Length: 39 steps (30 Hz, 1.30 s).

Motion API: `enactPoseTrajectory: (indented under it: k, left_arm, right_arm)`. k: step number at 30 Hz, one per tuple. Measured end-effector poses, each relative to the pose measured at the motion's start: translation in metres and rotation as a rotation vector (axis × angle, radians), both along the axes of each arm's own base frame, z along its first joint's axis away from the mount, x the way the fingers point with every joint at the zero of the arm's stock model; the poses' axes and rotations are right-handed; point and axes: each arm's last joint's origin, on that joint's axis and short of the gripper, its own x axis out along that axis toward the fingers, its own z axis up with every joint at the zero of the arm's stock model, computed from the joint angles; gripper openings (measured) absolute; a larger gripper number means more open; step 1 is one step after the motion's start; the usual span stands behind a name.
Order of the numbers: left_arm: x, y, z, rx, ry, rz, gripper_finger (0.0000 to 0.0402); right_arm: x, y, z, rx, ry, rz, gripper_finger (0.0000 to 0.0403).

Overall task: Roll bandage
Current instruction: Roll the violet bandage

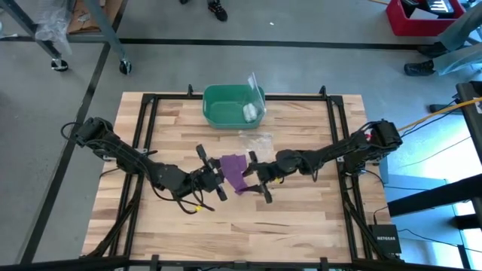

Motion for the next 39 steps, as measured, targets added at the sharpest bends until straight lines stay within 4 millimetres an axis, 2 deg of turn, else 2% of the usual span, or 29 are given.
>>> enactPoseTrajectory:
  k: [2, 4, 6, 10, 13, 16, 19, 23, 27, 32, 35, 39]
  left_arm:
    - [0.0, 0.0, 0.0, 0.003, 0.005, 0.0, 0.0021]
    - [0.0, 0.0, -0.001, 0.008, 0.016, 0.0, 0.0021]
    - [0.0, 0.0, -0.003, 0.018, 0.036, 0.007, 0.0021]
    - [0.001, 0.0, -0.01, 0.034, 0.099, 0.027, 0.0021]
    - [0.002, 0.001, -0.02, 0.041, 0.174, 0.007, 0.0021]
    - [0.003, 0.003, -0.032, 0.014, 0.256, -0.068, 0.0021]
    - [0.004, 0.004, -0.041, -0.045, 0.312, -0.151, 0.0021]
    - [0.004, 0.001, -0.045, -0.114, 0.337, -0.267, 0.0021]
    - [0.005, -0.005, -0.043, -0.227, 0.345, -0.446, 0.0021]
    - [0.005, -0.018, -0.018, -0.418, 0.352, -0.652, 0.0021]
    - [0.001, -0.026, -0.009, -0.502, 0.413, -0.658, 0.0021]
    - [-0.002, -0.034, 0.001, -0.537, 0.413, -0.647, 0.0021]
  right_arm:
    - [0.002, 0.003, 0.006, 0.003, 0.004, 0.036, 0.013]
    - [-0.001, 0.01, 0.016, 0.0, -0.012, 0.08, 0.0069]
    - [-0.007, 0.02, 0.033, -0.029, -0.063, 0.127, 0.0019]
    - [-0.028, 0.039, 0.079, -0.101, -0.149, 0.114, 0.0024]
    - [-0.046, 0.04, 0.125, -0.189, -0.217, 0.028, 0.0014]
    - [-0.062, 0.028, 0.174, -0.242, -0.26, -0.101, 0.0006]
    - [-0.074, 0.004, 0.218, -0.293, -0.268, -0.242, 0.0013]
    - [-0.086, -0.034, 0.254, -0.352, -0.207, -0.401, 0.0006]
    - [-0.09, -0.073, 0.261, -0.383, -0.143, -0.542, 0.0009]
    - [-0.086, -0.115, 0.243, -0.405, -0.028, -0.616, 0.0009]
    - [-0.081, -0.132, 0.228, -0.399, 0.013, -0.607, 0.0004]
    - [-0.077, -0.142, 0.212, -0.386, 0.053, -0.591, 0.0017]
